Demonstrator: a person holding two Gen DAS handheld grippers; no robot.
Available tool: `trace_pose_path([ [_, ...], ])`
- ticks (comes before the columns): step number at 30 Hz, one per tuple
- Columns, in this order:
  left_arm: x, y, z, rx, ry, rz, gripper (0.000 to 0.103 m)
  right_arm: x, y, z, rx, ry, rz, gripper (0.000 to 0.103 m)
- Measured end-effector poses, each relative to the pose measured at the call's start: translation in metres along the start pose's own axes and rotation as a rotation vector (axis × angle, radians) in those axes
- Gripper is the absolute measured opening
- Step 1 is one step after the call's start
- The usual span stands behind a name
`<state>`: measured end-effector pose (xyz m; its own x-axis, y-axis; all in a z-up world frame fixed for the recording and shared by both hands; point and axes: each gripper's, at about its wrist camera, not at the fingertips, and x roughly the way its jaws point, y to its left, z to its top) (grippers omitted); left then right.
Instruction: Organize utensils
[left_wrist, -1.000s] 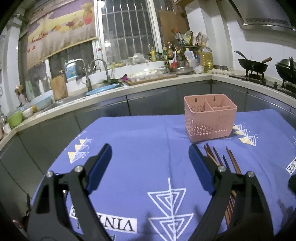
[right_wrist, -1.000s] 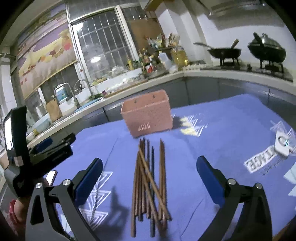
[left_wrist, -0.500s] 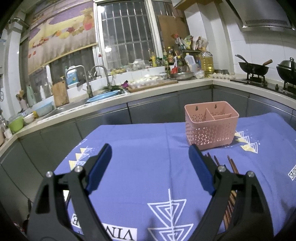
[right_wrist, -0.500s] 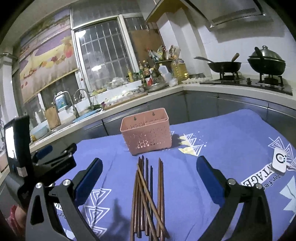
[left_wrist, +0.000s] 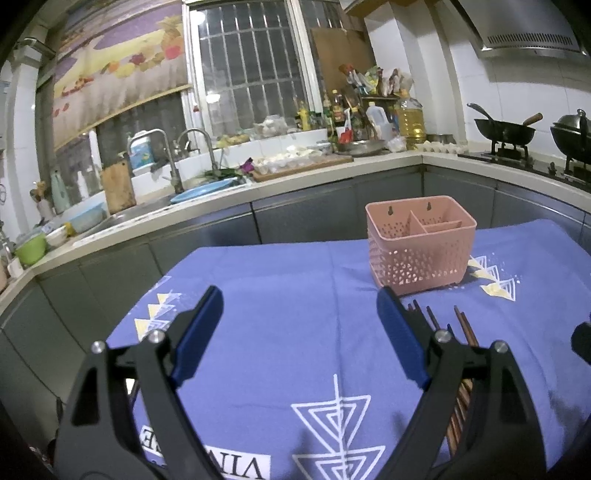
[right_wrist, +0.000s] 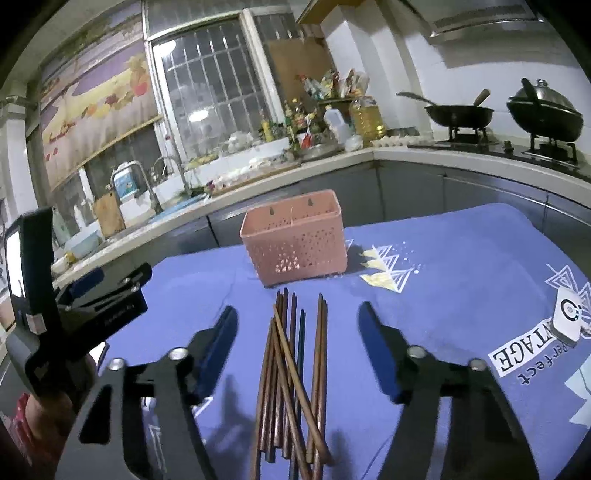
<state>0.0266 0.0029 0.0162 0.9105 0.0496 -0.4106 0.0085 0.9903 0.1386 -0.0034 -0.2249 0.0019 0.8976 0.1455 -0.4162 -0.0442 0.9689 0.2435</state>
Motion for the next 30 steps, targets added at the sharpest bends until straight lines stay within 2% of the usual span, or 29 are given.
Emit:
trace_pose_path([
  [3,0.003,-0.005,-0.006,0.023,0.022,0.0,0.082,0.005,-0.003,-0.003,0.004,0.033,0.006,0.049],
  [5,0.005,-0.006,-0.007,0.022,0.027,-0.004,0.082,0.007,-0.003,-0.004,0.004,0.047,0.012,0.048],
  [25,0.016,-0.012,-0.017,0.042,0.065,-0.006,0.082,0.004,-0.012,-0.002,0.012,0.027,-0.017,0.048],
  [28,0.023,-0.007,-0.02,0.016,0.126,-0.066,0.082,0.017,-0.02,-0.009,0.01,0.094,-0.025,0.048],
  [29,0.028,-0.005,-0.023,0.0,0.163,-0.101,0.079,0.025,-0.024,-0.014,0.009,0.14,-0.023,0.045],
  [30,0.032,-0.003,-0.026,-0.007,0.195,-0.128,0.071,0.03,-0.025,-0.019,0.006,0.172,-0.023,0.037],
])
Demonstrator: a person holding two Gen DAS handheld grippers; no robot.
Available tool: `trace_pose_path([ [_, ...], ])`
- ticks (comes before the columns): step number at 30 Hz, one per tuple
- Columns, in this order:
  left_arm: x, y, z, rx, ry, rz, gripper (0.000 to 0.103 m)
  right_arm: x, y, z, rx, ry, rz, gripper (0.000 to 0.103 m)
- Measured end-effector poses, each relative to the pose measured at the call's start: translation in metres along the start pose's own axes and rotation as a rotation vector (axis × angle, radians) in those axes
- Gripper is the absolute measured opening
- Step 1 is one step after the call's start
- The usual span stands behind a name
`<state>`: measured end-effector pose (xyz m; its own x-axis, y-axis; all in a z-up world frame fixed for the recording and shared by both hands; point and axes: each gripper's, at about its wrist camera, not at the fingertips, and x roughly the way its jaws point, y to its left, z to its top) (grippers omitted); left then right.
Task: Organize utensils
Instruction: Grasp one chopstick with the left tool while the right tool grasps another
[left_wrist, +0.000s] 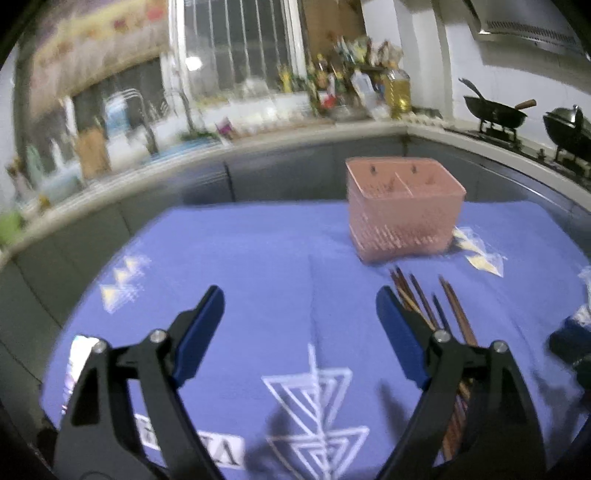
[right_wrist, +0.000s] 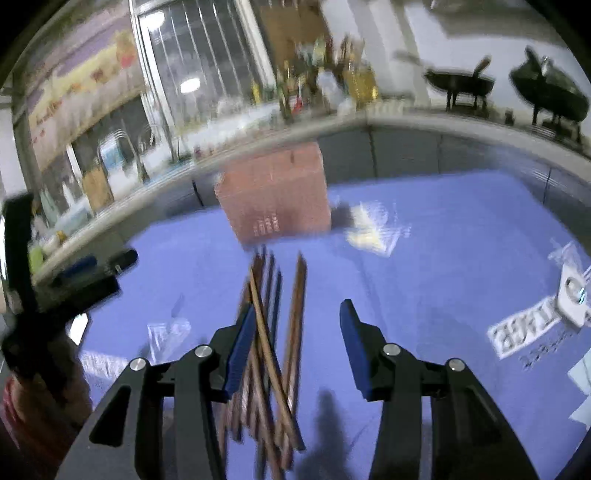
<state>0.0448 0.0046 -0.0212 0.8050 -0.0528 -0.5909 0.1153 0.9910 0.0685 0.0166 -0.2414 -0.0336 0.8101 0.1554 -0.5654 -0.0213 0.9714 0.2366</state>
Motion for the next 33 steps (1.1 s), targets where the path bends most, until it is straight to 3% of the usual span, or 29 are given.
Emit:
trace_pose_path([
  [4,0.033,0.001,-0.021,-0.038,0.218,-0.183,0.047,0.028,-0.006,-0.022,-0.006,0.153,0.02,0.023],
  [6,0.043,-0.005,-0.031,-0.043,0.282,-0.251,0.039,0.034,-0.006,-0.028,-0.016,0.182,0.023,0.023],
  [9,0.043,-0.018,-0.037,-0.013,0.306,-0.309,0.038,0.034,-0.004,-0.031,-0.031,0.188,0.033,0.023],
  [13,0.047,-0.04,-0.045,0.091,0.289,-0.285,0.038,0.031,0.006,-0.031,-0.071,0.183,0.056,0.023],
  [19,0.052,-0.061,-0.056,0.145,0.325,-0.306,0.038,0.043,0.021,-0.04,-0.168,0.222,0.07,0.022],
  [20,0.053,-0.064,-0.057,0.156,0.325,-0.303,0.038,0.042,0.021,-0.04,-0.168,0.21,0.061,0.016],
  [21,0.052,-0.066,-0.058,0.164,0.309,-0.296,0.038,0.045,0.018,-0.04,-0.163,0.216,0.04,0.011],
  [25,0.055,-0.069,-0.057,0.164,0.294,-0.271,0.038,0.046,-0.002,-0.037,-0.069,0.209,0.047,0.007],
  [33,0.062,-0.07,-0.055,0.155,0.298,-0.249,0.037,0.043,-0.013,-0.038,-0.011,0.22,0.059,0.007],
])
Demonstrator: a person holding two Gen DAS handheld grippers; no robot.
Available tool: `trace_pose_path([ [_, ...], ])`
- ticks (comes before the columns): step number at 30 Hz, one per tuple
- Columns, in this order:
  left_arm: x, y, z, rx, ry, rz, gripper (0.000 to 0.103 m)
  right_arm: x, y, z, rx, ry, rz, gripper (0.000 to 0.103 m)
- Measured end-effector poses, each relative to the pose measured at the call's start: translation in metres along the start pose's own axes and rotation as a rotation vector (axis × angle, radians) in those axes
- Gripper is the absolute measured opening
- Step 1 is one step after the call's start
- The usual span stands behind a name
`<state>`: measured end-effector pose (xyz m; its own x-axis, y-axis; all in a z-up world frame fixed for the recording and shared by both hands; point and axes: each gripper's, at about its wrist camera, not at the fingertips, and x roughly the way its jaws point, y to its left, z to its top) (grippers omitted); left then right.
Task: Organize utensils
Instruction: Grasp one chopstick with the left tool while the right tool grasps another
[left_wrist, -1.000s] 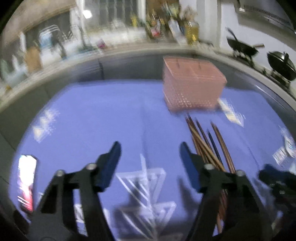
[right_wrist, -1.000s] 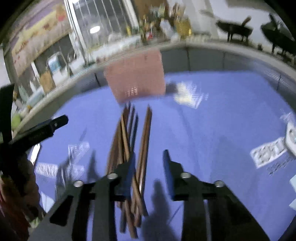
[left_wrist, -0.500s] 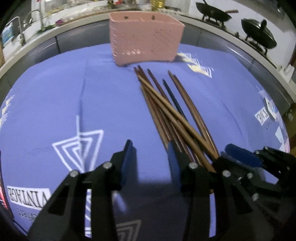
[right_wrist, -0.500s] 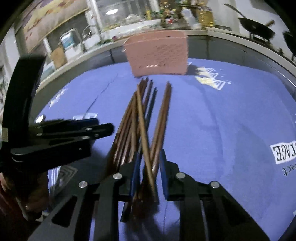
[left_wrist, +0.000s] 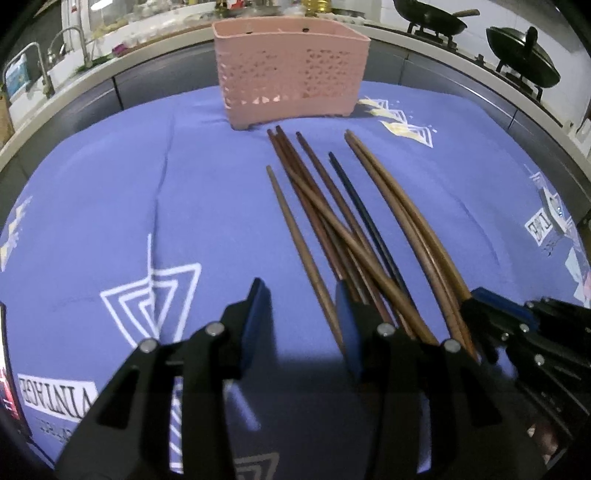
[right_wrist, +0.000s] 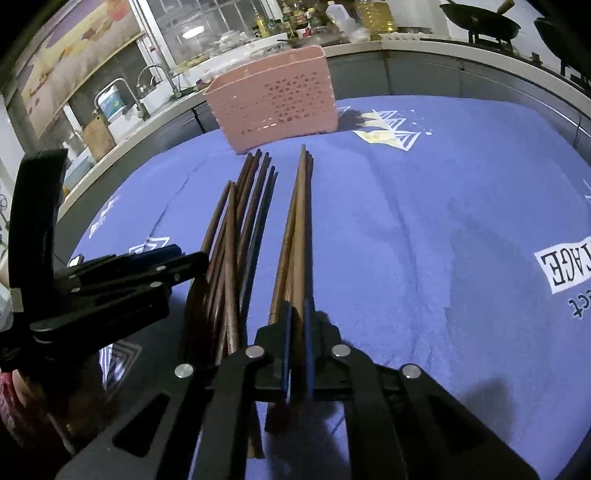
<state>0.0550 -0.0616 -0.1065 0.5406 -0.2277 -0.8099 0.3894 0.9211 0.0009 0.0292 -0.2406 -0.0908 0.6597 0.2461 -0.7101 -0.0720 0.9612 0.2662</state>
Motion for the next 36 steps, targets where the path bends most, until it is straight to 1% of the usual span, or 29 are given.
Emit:
trace_pose_path([
  [1,0.0,0.0,0.0,0.005,-0.004,0.01,0.036,-0.001,0.001,0.0,-0.001,-0.001,-0.004,0.007],
  [3,0.002,-0.001,0.001,0.022,-0.012,0.041,0.028,-0.001,0.002,-0.001,-0.01,-0.003,-0.016,0.008],
  [4,0.003,0.0,0.003,0.026,-0.017,0.048,0.026,-0.001,0.002,-0.001,-0.014,-0.004,-0.023,0.008],
  [6,0.004,0.004,0.005,0.02,-0.02,0.047,0.015,0.001,0.0,0.001,-0.007,0.003,-0.028,0.008],
  [8,0.004,0.01,0.006,0.017,-0.022,0.058,0.011,0.003,-0.007,0.001,0.027,0.013,-0.011,0.008],
  [10,0.003,0.018,0.006,0.013,-0.023,0.068,0.008,0.002,-0.011,0.001,0.046,0.011,-0.019,0.008],
  [13,0.0,0.032,0.002,0.006,-0.026,0.069,0.008,0.002,-0.014,0.004,0.048,0.014,-0.032,0.008],
  [15,0.0,0.038,0.003,0.005,-0.026,0.081,0.008,0.006,-0.012,0.009,0.015,0.024,-0.048,0.008],
  [16,0.001,0.04,0.005,0.004,-0.025,0.089,0.008,0.01,-0.01,0.014,-0.009,0.033,-0.055,0.008],
  [18,0.004,0.043,0.011,0.014,-0.02,0.103,0.013,0.018,-0.01,0.026,-0.035,0.053,-0.053,0.008],
  [19,0.006,0.044,0.015,0.019,-0.022,0.11,0.015,0.023,-0.011,0.035,-0.041,0.068,-0.047,0.008],
  [21,0.011,0.044,0.023,0.037,-0.025,0.135,0.03,0.035,-0.013,0.053,-0.058,0.099,-0.036,0.008],
  [26,0.025,0.042,0.044,0.115,-0.049,0.152,0.031,0.071,-0.008,0.103,-0.161,0.162,-0.065,0.008],
  [27,0.028,0.041,0.048,0.125,-0.052,0.152,0.028,0.08,-0.006,0.116,-0.178,0.184,-0.065,0.008],
  [28,0.031,0.041,0.053,0.138,-0.056,0.139,0.023,0.089,-0.004,0.127,-0.192,0.204,-0.059,0.008],
  [29,0.034,0.041,0.058,0.148,-0.057,0.11,0.011,0.096,-0.003,0.137,-0.197,0.222,-0.051,0.008],
  [30,0.036,0.041,0.061,0.148,-0.057,0.097,0.006,0.101,-0.003,0.143,-0.198,0.234,-0.043,0.008],
  [33,0.039,0.04,0.068,0.142,-0.06,0.073,0.005,0.11,-0.006,0.156,-0.174,0.267,-0.002,0.008],
  [35,0.036,0.045,0.072,0.115,-0.048,0.026,0.005,0.107,-0.008,0.155,-0.157,0.27,0.02,0.007],
  [36,0.028,0.049,0.074,0.093,-0.064,0.0,0.005,0.1,-0.01,0.151,-0.143,0.263,0.035,0.007],
])
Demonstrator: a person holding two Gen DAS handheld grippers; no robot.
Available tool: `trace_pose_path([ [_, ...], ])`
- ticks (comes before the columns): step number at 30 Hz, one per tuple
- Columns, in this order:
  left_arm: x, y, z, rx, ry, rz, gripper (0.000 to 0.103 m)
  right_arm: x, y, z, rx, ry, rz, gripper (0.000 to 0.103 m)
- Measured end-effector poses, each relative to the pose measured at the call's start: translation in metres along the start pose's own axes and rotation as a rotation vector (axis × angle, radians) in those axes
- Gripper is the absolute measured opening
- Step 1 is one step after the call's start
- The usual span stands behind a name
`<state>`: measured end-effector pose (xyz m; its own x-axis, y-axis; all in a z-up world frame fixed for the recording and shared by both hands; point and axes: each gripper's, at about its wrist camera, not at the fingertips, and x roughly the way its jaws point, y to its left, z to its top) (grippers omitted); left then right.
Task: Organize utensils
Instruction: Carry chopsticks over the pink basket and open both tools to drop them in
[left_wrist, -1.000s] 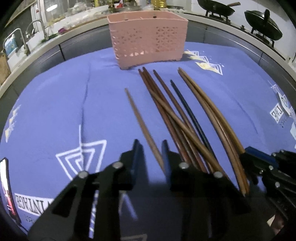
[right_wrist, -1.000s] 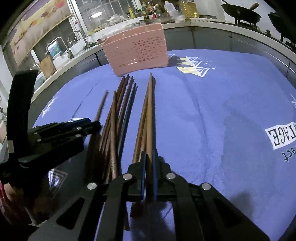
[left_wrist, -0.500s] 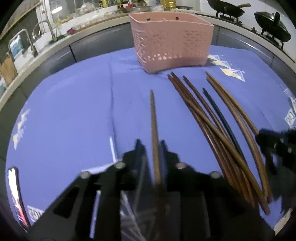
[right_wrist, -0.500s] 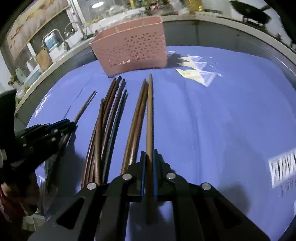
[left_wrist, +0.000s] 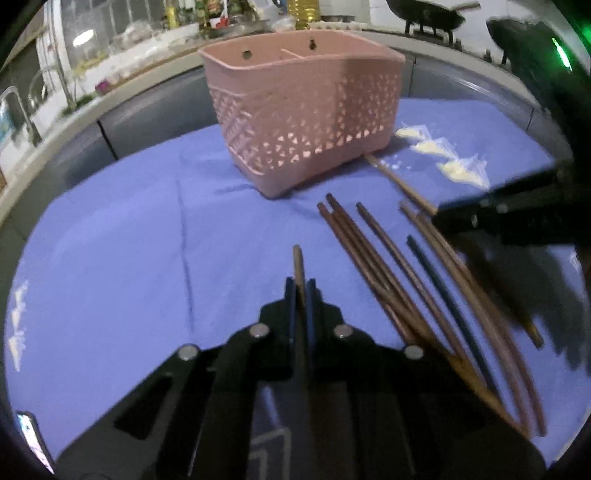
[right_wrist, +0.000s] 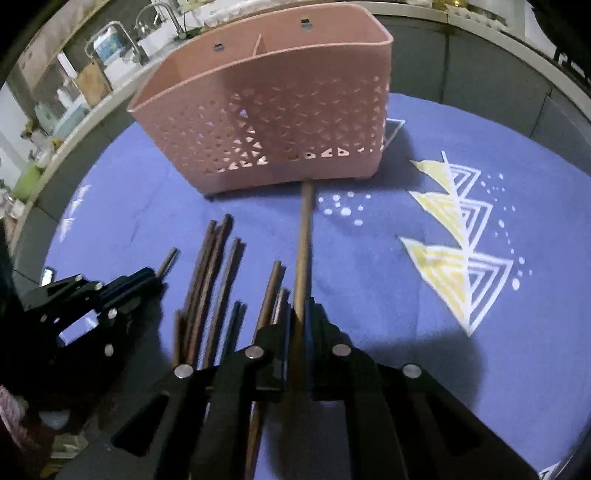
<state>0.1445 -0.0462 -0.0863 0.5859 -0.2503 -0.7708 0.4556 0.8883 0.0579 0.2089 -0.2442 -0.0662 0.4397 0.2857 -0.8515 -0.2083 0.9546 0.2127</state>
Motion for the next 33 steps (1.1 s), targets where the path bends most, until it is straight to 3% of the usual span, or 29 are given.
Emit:
trace_pose_path([
  [3,-0.033,0.017,0.003,-0.054,-0.079,-0.085,0.005,-0.02,-0.006,-0.024,0.058,-0.02,0.085,0.007],
  [5,-0.05,0.022,0.003,-0.079,-0.112,-0.125,0.004,-0.03,-0.009,-0.045,0.073,-0.029,0.098,0.007],
  [9,-0.077,0.027,-0.003,-0.109,-0.155,-0.174,0.004,-0.037,-0.016,-0.08,0.103,0.011,0.09,0.007],
  [13,-0.08,0.023,-0.01,-0.097,-0.154,-0.169,0.004,-0.042,-0.007,-0.095,0.05,0.019,0.001,0.008],
  [19,-0.096,0.025,0.007,-0.091,-0.205,-0.165,0.004,-0.032,0.013,-0.071,-0.051,0.015,-0.098,0.015],
  [22,-0.11,0.024,0.02,-0.075,-0.24,-0.155,0.004,-0.024,0.006,-0.056,-0.053,0.012,-0.098,0.018],
  [23,-0.114,0.023,0.024,-0.07,-0.25,-0.15,0.004,-0.022,0.004,-0.051,-0.047,0.008,-0.089,0.018],
  [24,-0.119,0.022,0.028,-0.062,-0.262,-0.146,0.004,-0.021,0.002,-0.046,-0.04,0.008,-0.073,0.008],
  [25,-0.124,0.021,0.032,-0.056,-0.272,-0.143,0.004,-0.021,-0.001,-0.044,-0.02,0.016,-0.054,0.005],
  [27,-0.132,0.021,0.039,-0.048,-0.292,-0.141,0.004,-0.022,-0.012,-0.038,0.033,0.006,0.007,0.005],
  [33,-0.163,0.025,0.066,-0.05,-0.371,-0.162,0.004,-0.093,-0.008,-0.04,0.029,-0.214,0.139,0.005],
])
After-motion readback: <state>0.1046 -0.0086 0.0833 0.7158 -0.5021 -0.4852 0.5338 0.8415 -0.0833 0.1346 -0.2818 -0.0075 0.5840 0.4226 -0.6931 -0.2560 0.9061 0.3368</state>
